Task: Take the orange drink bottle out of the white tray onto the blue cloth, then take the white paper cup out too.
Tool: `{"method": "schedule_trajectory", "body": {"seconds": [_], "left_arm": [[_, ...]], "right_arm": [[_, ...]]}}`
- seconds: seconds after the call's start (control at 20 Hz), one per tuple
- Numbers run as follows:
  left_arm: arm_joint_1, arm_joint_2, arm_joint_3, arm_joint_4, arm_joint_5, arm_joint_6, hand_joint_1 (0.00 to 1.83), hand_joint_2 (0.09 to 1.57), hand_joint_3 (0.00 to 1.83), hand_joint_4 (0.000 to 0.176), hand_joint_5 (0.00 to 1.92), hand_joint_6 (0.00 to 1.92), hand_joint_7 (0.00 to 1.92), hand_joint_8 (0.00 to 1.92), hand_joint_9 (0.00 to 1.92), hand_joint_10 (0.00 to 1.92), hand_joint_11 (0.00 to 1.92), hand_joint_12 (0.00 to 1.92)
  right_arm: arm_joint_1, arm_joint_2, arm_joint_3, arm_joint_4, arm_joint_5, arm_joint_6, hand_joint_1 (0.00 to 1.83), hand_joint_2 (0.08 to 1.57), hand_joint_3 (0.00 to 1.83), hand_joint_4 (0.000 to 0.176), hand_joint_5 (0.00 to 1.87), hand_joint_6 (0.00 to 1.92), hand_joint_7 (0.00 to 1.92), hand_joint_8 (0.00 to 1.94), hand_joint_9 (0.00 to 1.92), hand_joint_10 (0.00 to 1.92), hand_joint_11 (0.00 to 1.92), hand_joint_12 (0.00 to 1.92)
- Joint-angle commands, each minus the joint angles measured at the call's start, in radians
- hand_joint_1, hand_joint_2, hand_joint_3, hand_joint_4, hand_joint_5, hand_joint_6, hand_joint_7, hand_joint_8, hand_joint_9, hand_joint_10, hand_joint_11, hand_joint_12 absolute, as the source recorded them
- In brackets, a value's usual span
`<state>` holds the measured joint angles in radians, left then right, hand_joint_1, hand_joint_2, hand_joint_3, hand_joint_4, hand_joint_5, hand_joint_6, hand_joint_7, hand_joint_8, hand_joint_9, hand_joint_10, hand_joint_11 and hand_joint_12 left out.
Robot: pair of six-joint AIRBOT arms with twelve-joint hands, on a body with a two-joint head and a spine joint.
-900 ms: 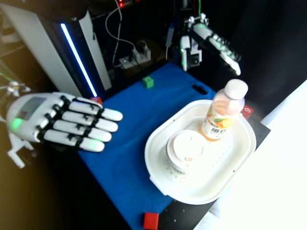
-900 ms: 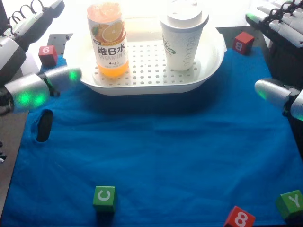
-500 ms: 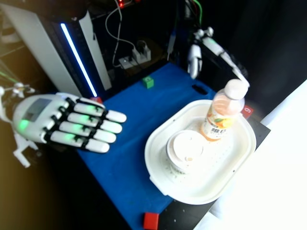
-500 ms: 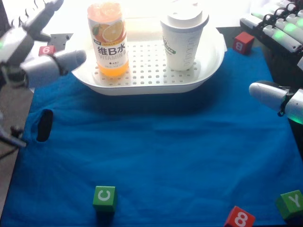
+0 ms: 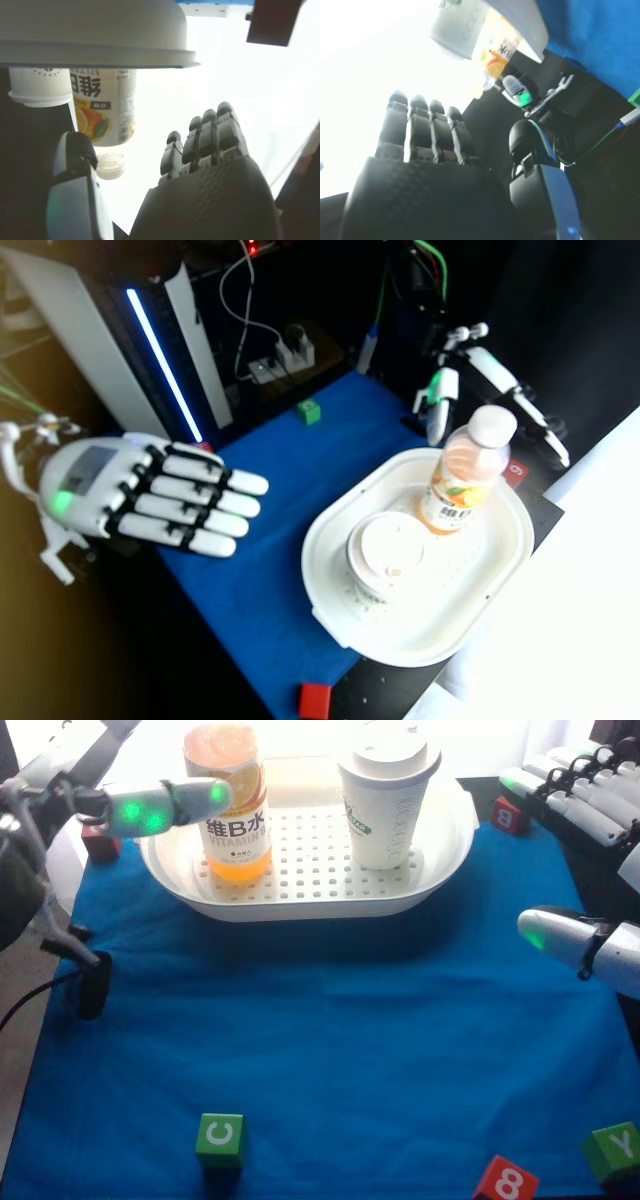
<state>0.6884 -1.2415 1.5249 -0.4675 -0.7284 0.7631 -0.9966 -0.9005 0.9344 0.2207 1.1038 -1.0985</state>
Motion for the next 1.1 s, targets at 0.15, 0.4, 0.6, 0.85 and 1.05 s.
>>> {"method": "schedule_trajectory", "body": {"seconds": [0.15,0.4,0.6,0.85,1.05], "left_arm": [[-0.041,-0.056,0.059,0.048,-0.031,-0.035,0.74,0.86,0.00,0.176,0.00,0.00,0.00,0.00,0.00,0.00,0.00,0.00],[-0.041,-0.099,0.105,0.066,0.002,-0.082,1.04,1.18,0.01,0.000,0.73,1.12,0.63,0.98,0.59,1.37,0.47,1.86],[-0.041,-0.089,0.090,0.100,-0.044,-0.121,1.01,1.23,0.00,0.039,0.76,1.31,0.65,1.01,0.58,1.23,0.44,1.76],[-0.047,-0.044,0.029,0.141,-0.152,-0.132,1.16,1.21,0.00,0.006,0.84,1.14,0.77,1.42,0.68,1.40,0.61,1.73],[-0.048,0.037,-0.063,0.186,-0.302,-0.131,1.18,1.22,0.00,0.000,0.77,1.15,0.81,1.46,0.73,1.48,0.66,1.83]], "right_arm": [[-0.016,-0.004,-0.001,0.001,0.128,0.033,0.22,1.34,0.00,0.000,0.00,0.00,0.00,0.00,0.00,0.00,0.00,0.00],[-0.023,-0.005,-0.003,0.005,0.128,0.035,0.31,1.33,0.00,0.000,0.00,0.00,0.00,0.00,0.00,0.00,0.00,0.00],[-0.025,-0.006,-0.003,0.005,0.128,0.038,0.34,1.33,0.00,0.000,0.00,0.00,0.00,0.00,0.00,0.00,0.00,0.00],[-0.025,-0.008,-0.003,0.007,0.128,0.039,0.30,1.34,0.00,0.000,0.00,0.00,0.00,0.00,0.00,0.00,0.02,0.02],[-0.025,-0.008,-0.003,0.009,0.128,0.041,0.23,1.34,0.00,0.000,0.00,0.00,0.00,0.00,0.00,0.00,0.00,0.24]]}}
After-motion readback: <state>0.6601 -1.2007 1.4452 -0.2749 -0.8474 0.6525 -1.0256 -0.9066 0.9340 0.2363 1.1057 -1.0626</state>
